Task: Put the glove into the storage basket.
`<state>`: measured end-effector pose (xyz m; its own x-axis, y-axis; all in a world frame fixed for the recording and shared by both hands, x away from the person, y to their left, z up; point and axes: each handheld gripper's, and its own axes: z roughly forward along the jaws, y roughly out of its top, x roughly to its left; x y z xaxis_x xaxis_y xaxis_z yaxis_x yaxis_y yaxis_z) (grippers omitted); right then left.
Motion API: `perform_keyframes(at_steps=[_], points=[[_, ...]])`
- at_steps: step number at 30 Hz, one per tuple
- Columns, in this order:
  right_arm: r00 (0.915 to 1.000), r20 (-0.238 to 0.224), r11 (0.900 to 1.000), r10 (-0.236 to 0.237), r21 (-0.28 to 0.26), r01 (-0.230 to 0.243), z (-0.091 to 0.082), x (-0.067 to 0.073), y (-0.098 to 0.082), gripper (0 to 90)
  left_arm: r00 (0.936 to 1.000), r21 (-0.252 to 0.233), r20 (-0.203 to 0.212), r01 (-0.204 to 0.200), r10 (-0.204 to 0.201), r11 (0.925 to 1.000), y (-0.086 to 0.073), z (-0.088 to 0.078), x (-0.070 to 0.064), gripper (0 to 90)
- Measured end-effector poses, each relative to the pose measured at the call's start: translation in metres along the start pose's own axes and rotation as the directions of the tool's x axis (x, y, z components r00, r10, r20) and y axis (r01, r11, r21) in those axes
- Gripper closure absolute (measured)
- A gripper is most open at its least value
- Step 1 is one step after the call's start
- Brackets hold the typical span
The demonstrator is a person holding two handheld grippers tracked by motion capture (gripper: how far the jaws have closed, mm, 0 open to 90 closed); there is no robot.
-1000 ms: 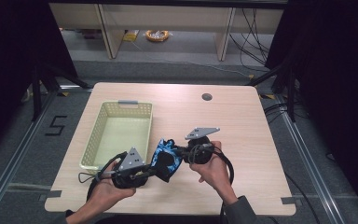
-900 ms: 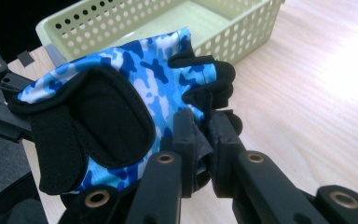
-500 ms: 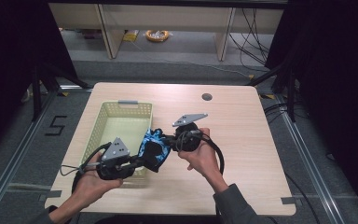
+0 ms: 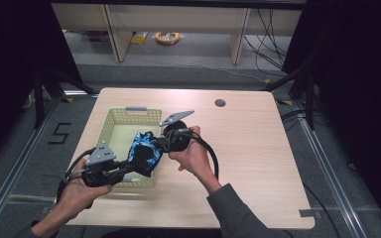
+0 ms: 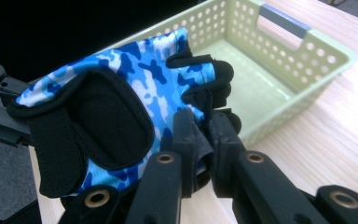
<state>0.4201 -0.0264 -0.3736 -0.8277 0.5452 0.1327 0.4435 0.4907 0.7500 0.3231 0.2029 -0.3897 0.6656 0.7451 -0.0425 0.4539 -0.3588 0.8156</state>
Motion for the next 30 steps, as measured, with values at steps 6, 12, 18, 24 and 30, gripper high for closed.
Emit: perform_keyframes(at_steps=[6, 12, 18, 24, 30], points=[[0.9999, -0.008, 1.000, -0.015, 0.017, 0.015, 0.022, 0.003, 0.013, 83.3, 0.9991, 0.011, -0.029, 0.030, -0.030, 0.9995, -0.008, -0.004, 0.016, 80.2], [0.9995, -0.017, 0.999, -0.026, 0.034, 0.026, 0.042, 0.004, 0.019, 83.3, 0.9980, 0.027, -0.039, 0.050, -0.049, 0.9984, -0.019, -0.002, 0.028, 80.2], [0.9998, -0.017, 0.998, -0.013, 0.064, 0.014, 0.058, 0.001, 0.022, 83.2, 0.9960, 0.032, -0.046, 0.078, -0.076, 0.9965, -0.024, 0.003, 0.036, 80.0], [0.9995, -0.022, 0.995, -0.021, 0.092, 0.023, 0.077, -0.002, 0.023, 83.1, 0.9943, 0.059, -0.050, 0.097, -0.094, 0.9935, -0.031, 0.010, 0.045, 79.9], [0.9998, -0.019, 0.992, -0.010, 0.122, 0.012, 0.094, -0.003, 0.023, 83.1, 0.9906, 0.074, -0.060, 0.127, -0.123, 0.9891, -0.038, 0.015, 0.052, 79.8]])
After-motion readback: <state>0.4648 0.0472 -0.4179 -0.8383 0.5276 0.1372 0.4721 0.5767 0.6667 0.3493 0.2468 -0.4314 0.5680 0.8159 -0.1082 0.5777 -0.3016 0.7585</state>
